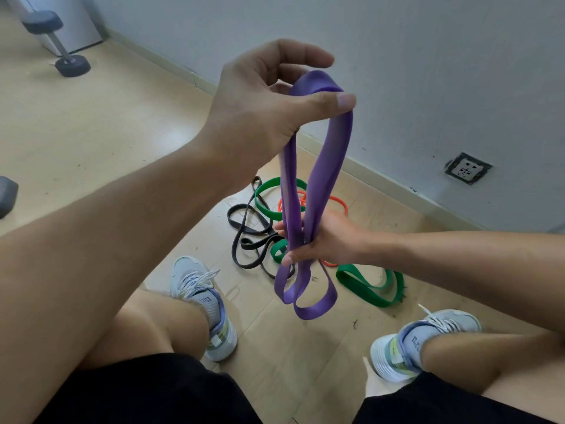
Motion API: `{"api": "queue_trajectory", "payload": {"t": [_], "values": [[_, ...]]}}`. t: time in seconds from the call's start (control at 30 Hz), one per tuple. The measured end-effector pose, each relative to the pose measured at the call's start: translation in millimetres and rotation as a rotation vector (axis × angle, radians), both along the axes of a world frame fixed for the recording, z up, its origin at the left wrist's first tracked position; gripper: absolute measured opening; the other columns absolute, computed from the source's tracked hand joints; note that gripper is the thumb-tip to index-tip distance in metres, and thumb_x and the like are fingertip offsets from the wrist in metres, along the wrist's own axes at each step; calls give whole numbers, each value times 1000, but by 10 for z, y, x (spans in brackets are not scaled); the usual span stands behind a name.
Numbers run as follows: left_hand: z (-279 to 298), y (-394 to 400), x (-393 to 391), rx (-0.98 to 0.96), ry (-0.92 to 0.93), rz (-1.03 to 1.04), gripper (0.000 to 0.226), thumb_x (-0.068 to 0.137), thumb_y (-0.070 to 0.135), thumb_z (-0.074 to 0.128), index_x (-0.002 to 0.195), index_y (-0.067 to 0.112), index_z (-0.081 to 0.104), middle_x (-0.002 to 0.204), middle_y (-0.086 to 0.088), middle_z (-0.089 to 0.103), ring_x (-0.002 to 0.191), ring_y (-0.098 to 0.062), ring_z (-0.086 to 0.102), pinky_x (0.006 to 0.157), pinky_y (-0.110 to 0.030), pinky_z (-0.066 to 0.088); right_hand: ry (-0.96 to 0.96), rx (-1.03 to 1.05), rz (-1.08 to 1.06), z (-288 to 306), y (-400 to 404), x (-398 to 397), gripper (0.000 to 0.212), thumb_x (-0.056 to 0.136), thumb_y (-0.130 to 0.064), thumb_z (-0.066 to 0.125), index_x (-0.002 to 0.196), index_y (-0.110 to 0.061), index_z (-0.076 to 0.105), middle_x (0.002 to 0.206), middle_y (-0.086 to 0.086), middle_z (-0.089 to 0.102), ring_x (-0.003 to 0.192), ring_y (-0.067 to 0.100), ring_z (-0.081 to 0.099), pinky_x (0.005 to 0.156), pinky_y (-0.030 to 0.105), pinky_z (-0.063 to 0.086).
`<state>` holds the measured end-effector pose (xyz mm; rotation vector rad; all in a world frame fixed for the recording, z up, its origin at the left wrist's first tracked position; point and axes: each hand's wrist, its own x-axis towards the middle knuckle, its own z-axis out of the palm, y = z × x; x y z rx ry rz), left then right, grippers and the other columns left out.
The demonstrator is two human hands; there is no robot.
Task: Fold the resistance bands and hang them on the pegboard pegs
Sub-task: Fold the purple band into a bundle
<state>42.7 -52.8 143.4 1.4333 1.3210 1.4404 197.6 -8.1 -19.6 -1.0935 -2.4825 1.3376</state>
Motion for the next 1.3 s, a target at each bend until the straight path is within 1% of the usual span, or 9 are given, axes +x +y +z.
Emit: {"api": "queue_trajectory", "payload": {"t": [0.1,0.17,0.3,0.5,0.63,0.73,0.93,1.2,1.3], "values": [[-8,-6,-8,-2,37,0,37,67,19,94,97,23,72,88,3,65,61,-6,58,63,-18,48,-24,9,58,33,10,28,23,73,-52,87,88,-49,70,92,-12,75,86,12,70,79,31,60],[-10,-8,-25,2,64,-6,37,68,21,94,98,23,72,88,3,64,63,-7,59,63,-19,49,-21,22,91,39,27,39,30,74,-46,89,79,-60,63,88,-18,72,86,8,68,77,26,57],[-16,-13,-45,6,72,-10,38,67,20,94,98,23,72,89,2,62,68,-11,61,66,-24,53,-58,43,101,-12,33,39,36,77,-47,86,106,-34,70,100,-8,73,94,14,68,86,36,60],[-24,-21,-44,8,102,11,39,65,23,95,97,25,73,89,1,63,74,-16,64,88,-47,60,-125,69,160,-14,44,22,27,84,-36,83,99,-19,68,90,-2,71,87,19,69,79,41,61],[-36,-21,-60,-6,118,5,39,66,25,94,99,25,73,91,-1,63,71,-13,63,78,-34,61,-116,65,193,-21,46,27,19,86,-20,79,102,-20,69,89,-12,71,88,14,71,75,24,59],[-38,-27,-53,-11,102,-12,38,67,22,94,99,23,73,92,-3,62,68,-12,61,71,-25,55,-109,55,179,-40,20,23,19,83,-23,83,94,-17,68,91,-4,72,86,15,70,77,34,62],[-48,-24,-17,-7,117,-1,39,64,26,94,97,25,74,89,0,62,72,-15,63,81,-37,59,-153,41,229,-4,21,33,20,81,-10,82,95,-16,69,92,-1,71,88,15,70,79,39,62],[-53,-24,-23,-11,136,-5,38,66,29,94,98,26,73,90,-1,63,72,-12,63,76,-28,58,-159,-33,229,5,30,53,39,83,-1,76,94,-37,67,89,-14,71,90,8,71,81,32,63],[-38,-35,-14,-14,141,-10,38,66,28,94,98,27,73,91,-2,63,72,-13,63,77,-30,58,-146,-38,213,-27,35,46,31,83,-6,81,106,-22,68,95,-9,72,93,11,72,82,35,64]]}}
